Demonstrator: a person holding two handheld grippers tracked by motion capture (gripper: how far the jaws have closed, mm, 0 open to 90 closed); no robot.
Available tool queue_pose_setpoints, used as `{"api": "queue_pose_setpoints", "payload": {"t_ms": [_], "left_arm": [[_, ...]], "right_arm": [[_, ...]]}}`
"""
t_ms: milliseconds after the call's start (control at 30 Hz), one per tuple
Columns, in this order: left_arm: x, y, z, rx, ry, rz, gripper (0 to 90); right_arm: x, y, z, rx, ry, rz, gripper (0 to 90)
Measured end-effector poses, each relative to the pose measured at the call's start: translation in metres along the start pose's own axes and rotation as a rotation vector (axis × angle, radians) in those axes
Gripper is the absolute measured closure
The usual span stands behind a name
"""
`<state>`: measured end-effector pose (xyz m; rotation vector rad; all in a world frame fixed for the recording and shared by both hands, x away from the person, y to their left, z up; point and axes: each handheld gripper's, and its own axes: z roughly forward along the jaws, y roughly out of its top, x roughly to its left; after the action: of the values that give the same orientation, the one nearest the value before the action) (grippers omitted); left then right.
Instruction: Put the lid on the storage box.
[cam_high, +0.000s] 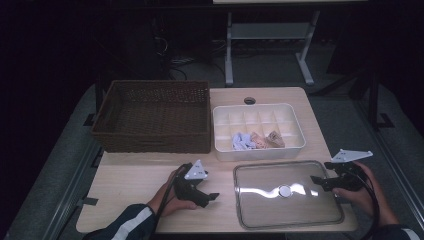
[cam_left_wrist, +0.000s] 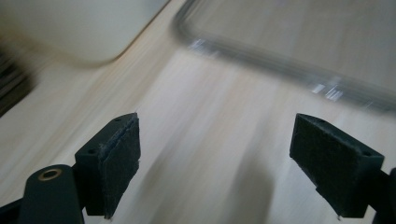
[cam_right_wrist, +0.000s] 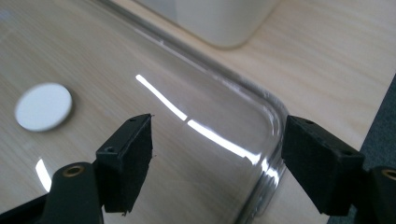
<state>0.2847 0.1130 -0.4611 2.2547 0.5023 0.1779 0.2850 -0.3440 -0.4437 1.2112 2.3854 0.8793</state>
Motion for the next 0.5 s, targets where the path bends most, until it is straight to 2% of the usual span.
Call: {"api": "queue_pose_setpoints", "payload": {"t_ms": [67, 100, 133, 167, 233, 267, 333, 400, 467, 500], "left_arm": [[-0.004, 0.004, 0.004, -0.005, -0.013, 0.004, 15.4], [-0.013, 0.011, 0.013, -0.015, -0.029, 0.010, 15.5], [-0.013, 0.011, 0.013, -0.015, -0.029, 0.010, 15.4], [-0.022, 0.019, 0.021, -0.006, -0.031, 0.017, 15.4], [-0.026, 0.022, 0.024, -0.008, -0.031, 0.020, 15.4], [-0.033, 0.027, 0.030, -0.007, -0.030, 0.031, 15.4], [-0.036, 0.029, 0.033, -0.009, -0.032, 0.037, 15.4], [-0.041, 0.032, 0.043, 0.008, -0.012, 0.051, 15.4], [-0.044, 0.035, 0.048, 0.001, -0.004, 0.054, 15.4], [-0.046, 0.036, 0.050, 0.007, 0.019, 0.070, 15.5]], "right_arm": [[-0.001, -0.003, 0.001, 0.005, -0.001, 0.009, 24.2], [-0.001, -0.008, 0.002, 0.007, 0.009, 0.022, 24.0], [-0.001, -0.010, 0.003, 0.004, 0.012, 0.019, 24.0], [0.000, -0.012, 0.003, 0.006, 0.016, 0.024, 24.0], [0.000, -0.015, 0.004, 0.000, 0.033, 0.029, 23.6], [0.000, -0.016, 0.005, 0.000, 0.028, 0.033, 23.6], [0.000, -0.018, 0.006, 0.003, 0.024, 0.034, 23.6], [0.000, -0.020, 0.008, 0.000, 0.031, 0.048, 22.5], [0.000, -0.021, 0.008, 0.000, 0.025, 0.049, 20.4], [0.000, -0.021, 0.008, 0.005, 0.018, 0.055, 18.8]]}}
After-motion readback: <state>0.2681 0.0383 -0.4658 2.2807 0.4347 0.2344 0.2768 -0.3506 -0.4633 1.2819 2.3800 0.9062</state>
